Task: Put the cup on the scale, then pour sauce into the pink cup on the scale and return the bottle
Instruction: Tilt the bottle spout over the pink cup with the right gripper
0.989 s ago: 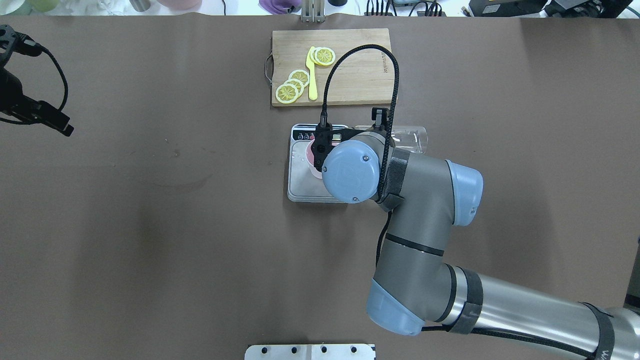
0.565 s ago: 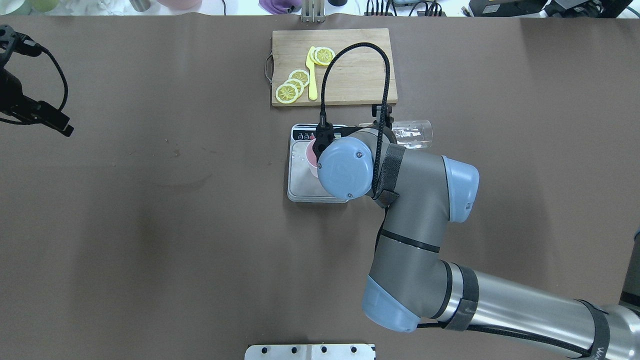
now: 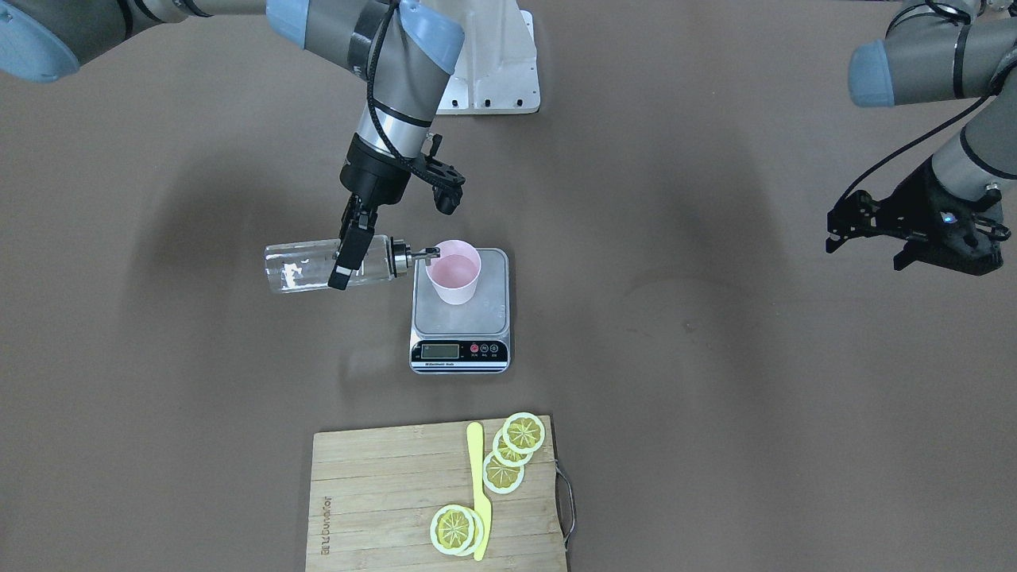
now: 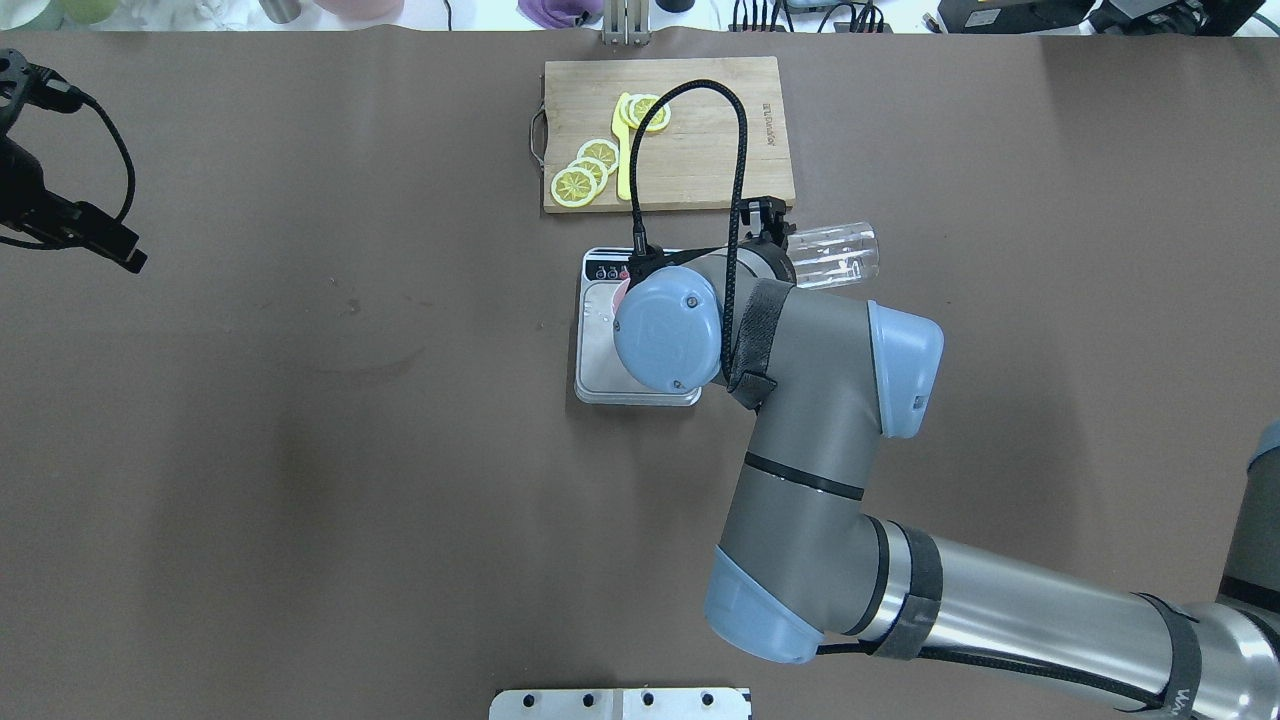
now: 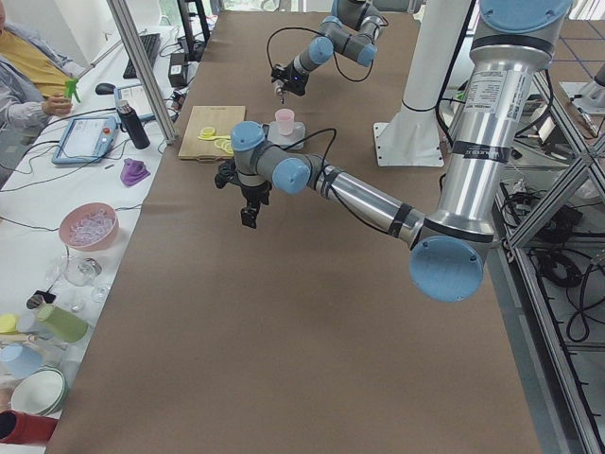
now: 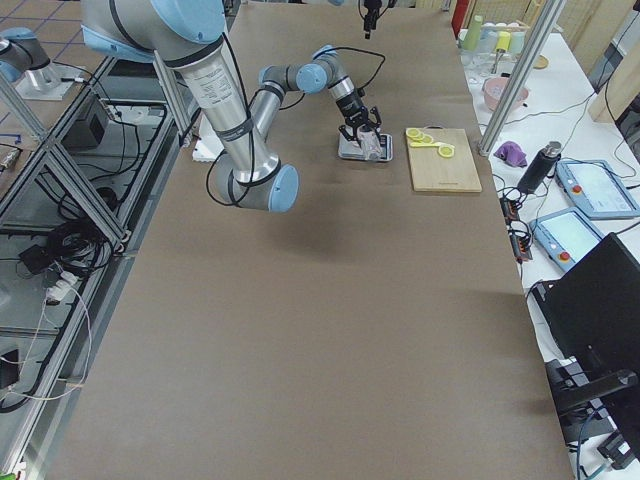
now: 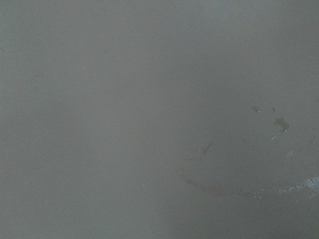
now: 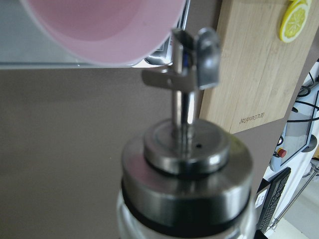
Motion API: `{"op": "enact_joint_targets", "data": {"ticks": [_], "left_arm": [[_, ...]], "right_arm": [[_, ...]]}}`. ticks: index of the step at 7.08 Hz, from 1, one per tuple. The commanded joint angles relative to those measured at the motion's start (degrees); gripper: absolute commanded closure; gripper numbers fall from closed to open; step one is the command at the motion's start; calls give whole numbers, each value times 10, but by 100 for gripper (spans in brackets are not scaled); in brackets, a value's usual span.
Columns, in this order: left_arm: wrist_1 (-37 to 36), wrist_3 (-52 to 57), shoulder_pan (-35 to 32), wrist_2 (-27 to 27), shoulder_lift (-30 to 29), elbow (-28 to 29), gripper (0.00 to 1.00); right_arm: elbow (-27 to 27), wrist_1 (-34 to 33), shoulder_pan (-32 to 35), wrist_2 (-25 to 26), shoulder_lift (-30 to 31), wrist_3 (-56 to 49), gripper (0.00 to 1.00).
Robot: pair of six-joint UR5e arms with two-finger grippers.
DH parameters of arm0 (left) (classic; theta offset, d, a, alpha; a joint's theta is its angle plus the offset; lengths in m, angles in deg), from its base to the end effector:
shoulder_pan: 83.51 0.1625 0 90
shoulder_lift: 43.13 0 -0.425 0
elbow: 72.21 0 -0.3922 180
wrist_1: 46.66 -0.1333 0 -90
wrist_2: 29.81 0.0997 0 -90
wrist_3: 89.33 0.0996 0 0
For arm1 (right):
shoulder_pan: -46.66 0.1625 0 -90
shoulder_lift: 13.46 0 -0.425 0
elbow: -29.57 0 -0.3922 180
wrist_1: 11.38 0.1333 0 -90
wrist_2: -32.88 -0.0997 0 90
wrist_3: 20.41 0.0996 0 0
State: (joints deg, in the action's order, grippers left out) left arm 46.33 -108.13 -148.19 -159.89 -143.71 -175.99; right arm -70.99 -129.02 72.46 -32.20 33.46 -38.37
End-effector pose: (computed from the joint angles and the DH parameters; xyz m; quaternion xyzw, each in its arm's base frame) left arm 0.1765 -0.5348 0.4404 0.0808 0.3920 0.1328 0.9067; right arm -0.5107 -0.4416 0.1946 0.2846 0.1071 -0.5886 0.7491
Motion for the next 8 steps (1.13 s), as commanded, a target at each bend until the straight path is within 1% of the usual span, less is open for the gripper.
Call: {"op": "enact_joint_targets", "data": {"ticks": [1, 2, 8], "left_arm": [[0, 0, 0, 0, 2, -3, 1], [0, 0, 0, 0, 2, -3, 1], [0, -1, 0, 0, 3, -2, 1]], "right_arm": [[26, -33, 0, 11, -33, -27, 100], [40, -36, 0, 13, -42, -30, 100], [34, -76, 0, 50, -44, -86, 100]]}}
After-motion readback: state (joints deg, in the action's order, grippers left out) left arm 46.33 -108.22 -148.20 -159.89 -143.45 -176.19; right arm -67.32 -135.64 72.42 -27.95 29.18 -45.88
